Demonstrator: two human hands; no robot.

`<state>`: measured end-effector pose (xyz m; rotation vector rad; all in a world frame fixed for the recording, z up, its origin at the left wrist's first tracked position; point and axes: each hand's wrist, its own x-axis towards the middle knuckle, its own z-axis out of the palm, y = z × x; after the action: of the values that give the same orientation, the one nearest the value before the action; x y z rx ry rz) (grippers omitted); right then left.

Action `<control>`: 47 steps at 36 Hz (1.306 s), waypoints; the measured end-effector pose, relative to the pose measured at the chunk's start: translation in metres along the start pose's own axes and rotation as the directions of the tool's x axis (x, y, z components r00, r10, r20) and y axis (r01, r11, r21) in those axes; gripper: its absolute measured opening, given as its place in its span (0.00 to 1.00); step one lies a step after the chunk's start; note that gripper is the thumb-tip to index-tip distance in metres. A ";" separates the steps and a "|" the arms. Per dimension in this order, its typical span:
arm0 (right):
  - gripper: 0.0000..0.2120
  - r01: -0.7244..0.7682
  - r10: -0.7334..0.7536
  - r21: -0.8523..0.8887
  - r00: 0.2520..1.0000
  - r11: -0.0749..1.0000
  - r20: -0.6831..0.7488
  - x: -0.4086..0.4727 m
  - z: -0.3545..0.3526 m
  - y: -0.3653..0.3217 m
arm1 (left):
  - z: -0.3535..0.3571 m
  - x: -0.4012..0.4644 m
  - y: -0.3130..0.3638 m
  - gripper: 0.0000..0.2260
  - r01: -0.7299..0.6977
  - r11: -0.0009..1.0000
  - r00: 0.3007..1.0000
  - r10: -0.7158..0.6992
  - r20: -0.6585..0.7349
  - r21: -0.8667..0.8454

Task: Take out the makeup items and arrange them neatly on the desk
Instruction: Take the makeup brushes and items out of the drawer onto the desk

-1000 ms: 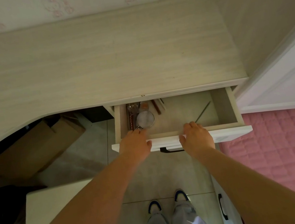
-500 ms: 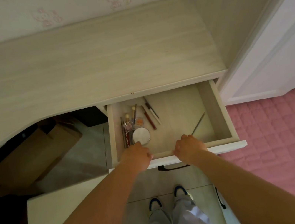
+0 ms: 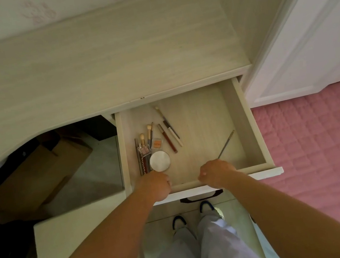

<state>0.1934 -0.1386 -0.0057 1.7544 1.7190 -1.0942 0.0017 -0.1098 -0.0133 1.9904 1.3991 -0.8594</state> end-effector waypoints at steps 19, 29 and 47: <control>0.15 -0.083 0.073 0.179 0.995 0.980 0.062 0.031 -0.002 0.018 | -0.005 0.031 0.011 0.17 0.018 0.999 0.998 -0.016 0.054 -0.038; 0.13 -0.346 0.429 0.537 0.903 0.770 -0.033 0.076 0.004 0.044 | -0.004 0.076 0.007 0.23 0.116 0.979 0.984 -0.136 -0.111 -0.169; 0.17 -0.350 0.485 0.382 0.801 0.855 -0.352 0.144 0.022 0.051 | 0.031 0.112 0.001 0.29 0.122 0.974 0.963 -0.163 -0.216 -0.192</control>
<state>0.2251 -0.0732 -0.1422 2.5880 1.3058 -0.8251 0.0247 -0.0665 -0.1187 1.9171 1.7052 -0.5535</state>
